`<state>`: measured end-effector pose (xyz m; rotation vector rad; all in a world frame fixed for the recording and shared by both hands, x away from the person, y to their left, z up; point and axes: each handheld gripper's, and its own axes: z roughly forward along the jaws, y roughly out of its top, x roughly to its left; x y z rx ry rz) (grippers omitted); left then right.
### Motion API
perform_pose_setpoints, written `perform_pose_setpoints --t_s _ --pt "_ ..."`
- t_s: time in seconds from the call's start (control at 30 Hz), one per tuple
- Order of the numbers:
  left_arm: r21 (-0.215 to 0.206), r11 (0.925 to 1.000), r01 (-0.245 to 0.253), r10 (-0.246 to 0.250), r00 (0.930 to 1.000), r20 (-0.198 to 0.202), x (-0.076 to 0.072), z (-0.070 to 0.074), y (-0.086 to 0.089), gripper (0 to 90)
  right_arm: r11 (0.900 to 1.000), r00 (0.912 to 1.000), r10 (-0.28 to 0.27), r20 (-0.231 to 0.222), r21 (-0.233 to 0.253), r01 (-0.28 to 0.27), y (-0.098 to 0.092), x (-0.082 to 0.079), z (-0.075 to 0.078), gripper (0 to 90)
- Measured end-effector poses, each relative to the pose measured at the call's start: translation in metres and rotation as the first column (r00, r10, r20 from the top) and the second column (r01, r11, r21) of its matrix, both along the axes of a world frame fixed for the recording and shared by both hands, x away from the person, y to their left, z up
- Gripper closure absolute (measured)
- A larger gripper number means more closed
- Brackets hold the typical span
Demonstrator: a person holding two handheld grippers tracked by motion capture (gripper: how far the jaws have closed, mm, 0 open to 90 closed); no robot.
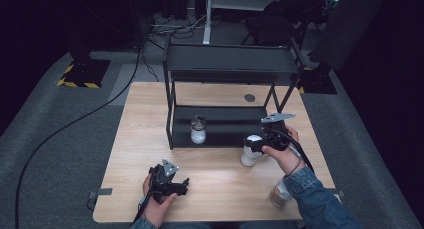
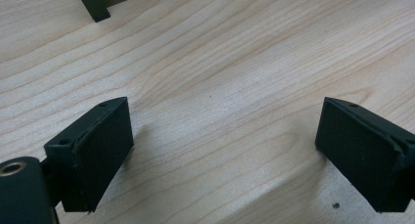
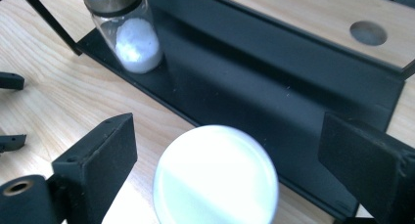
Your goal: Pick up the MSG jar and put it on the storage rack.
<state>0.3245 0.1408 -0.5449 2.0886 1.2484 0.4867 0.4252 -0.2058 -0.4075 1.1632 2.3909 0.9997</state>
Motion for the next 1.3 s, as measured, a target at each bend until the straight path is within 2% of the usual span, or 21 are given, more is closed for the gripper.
perform_pose_setpoints --t_s 0.2,0.37,0.67,0.8,0.9,1.03,1.1,1.27,1.3 --pt "-0.001 1.0 -0.001 0.001 1.0 0.0 0.0 0.0 0.0 6.9 0.999 0.9989 0.035 -0.032 -0.013 -0.036 0.005 -0.001 -0.005 7.9" --pt "0.0 1.0 0.001 -0.001 1.0 0.0 0.0 0.0 0.0 6.9 0.999 0.9976 0.015 -0.068 -0.037 -0.018 0.005 0.002 -0.011 8.2" --pt "0.0 1.0 0.001 -0.001 1.0 0.0 0.0 0.0 0.0 6.8 0.997 0.9917 0.011 -0.128 -0.074 -0.021 0.005 0.006 -0.021 9.3" --pt "0.0 1.0 0.001 -0.001 1.0 0.0 0.0 0.0 0.0 6.8 0.995 0.9867 0.018 -0.161 -0.098 -0.034 0.006 0.008 -0.028 12.4" --pt "0.0 1.0 0.001 -0.001 1.0 0.0 0.0 0.0 0.0 6.9 0.994 0.9862 0.017 -0.165 -0.106 -0.035 0.006 0.009 -0.03 14.5" --pt "0.0 1.0 0.001 -0.001 1.0 0.0 0.0 0.0 0.0 6.9 0.993 0.981 0.019 -0.193 -0.11 -0.041 0.006 0.01 -0.031 22.0" --pt "0.0 1.0 0.001 -0.001 1.0 0.0 0.0 0.0 0.0 6.9 0.993 0.9796 0.034 -0.198 -0.102 -0.055 0.007 0.01 -0.031 27.3" --pt "0.0 1.0 0.002 -0.002 1.0 0.0 0.0 0.0 0.0 6.8 0.989 0.9864 0.043 -0.159 -0.132 -0.064 0.008 0.008 -0.028 30.4" --pt "0.001 1.0 0.004 -0.004 1.0 -0.001 0.0 0.0 0.0 6.8 0.989 0.9854 0.033 -0.167 -0.135 -0.056 0.008 0.007 -0.027 30.5"
